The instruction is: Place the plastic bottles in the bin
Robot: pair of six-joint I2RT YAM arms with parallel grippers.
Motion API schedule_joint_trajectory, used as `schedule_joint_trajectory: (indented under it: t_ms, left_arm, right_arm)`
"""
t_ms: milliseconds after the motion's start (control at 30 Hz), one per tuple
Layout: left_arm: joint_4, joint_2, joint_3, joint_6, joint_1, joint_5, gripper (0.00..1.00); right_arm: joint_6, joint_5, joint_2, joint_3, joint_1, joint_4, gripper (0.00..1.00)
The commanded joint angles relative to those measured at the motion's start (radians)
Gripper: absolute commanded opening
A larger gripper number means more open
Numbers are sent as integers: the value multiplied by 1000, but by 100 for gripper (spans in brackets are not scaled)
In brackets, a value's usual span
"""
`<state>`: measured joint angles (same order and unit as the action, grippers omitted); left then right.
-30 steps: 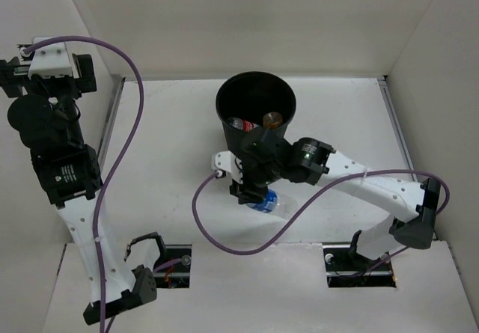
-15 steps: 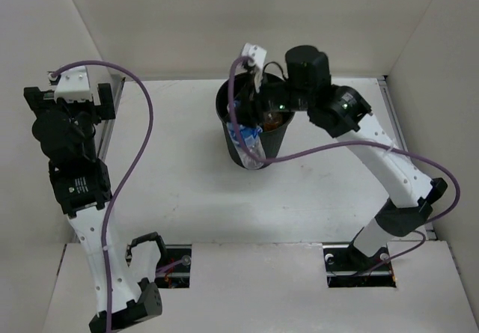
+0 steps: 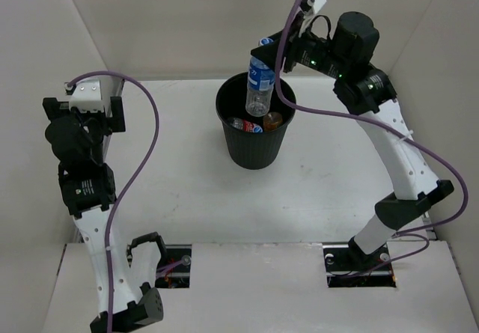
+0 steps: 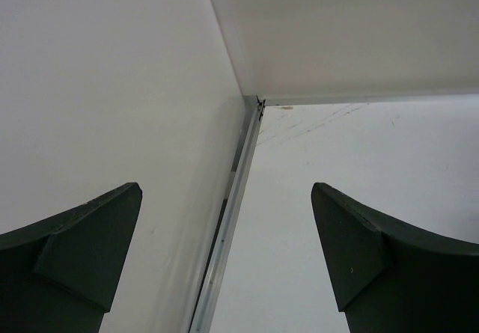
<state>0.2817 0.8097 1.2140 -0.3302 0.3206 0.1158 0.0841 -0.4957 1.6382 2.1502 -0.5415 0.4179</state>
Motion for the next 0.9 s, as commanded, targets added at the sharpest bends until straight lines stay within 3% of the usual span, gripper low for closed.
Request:
schedule_joint_trajectory:
  t_ms: [0, 200, 233, 267, 333, 367, 400, 567, 700, 867]
  left_arm:
    - [-38, -21, -5, 11, 1, 31, 100]
    - [-32, -32, -2, 10, -1, 47, 100]
    - [-30, -32, -5, 10, 1, 50, 100]
    - [-26, -32, -7, 10, 1, 51, 100]
    - [-16, -32, -7, 10, -1, 58, 100]
    - [-12, -30, -5, 8, -1, 61, 100]
    - [-10, -29, -2, 8, -1, 64, 100]
    - [-7, -14, 5, 8, -1, 64, 100]
    - [-7, -14, 4, 8, 4, 68, 100]
    - [-4, -14, 1, -3, 4, 68, 100]
  right_arm:
    - [-21, 176, -14, -79, 8, -160, 0]
    - [-23, 313, 31, -179, 45, -202, 1]
    - [-20, 327, 37, -190, 48, -202, 6]
    - [-21, 333, 41, -200, 48, -200, 18]
    - [-41, 341, 57, -197, 48, -168, 70]
    - [-62, 344, 64, -182, 45, -128, 78]
    - [-81, 350, 74, -159, 42, -84, 97]
    - [-95, 355, 114, -10, 47, 162, 100]
    - [-28, 332, 16, -22, 90, 187, 100]
    - [98, 246, -124, -52, 244, 191, 100]
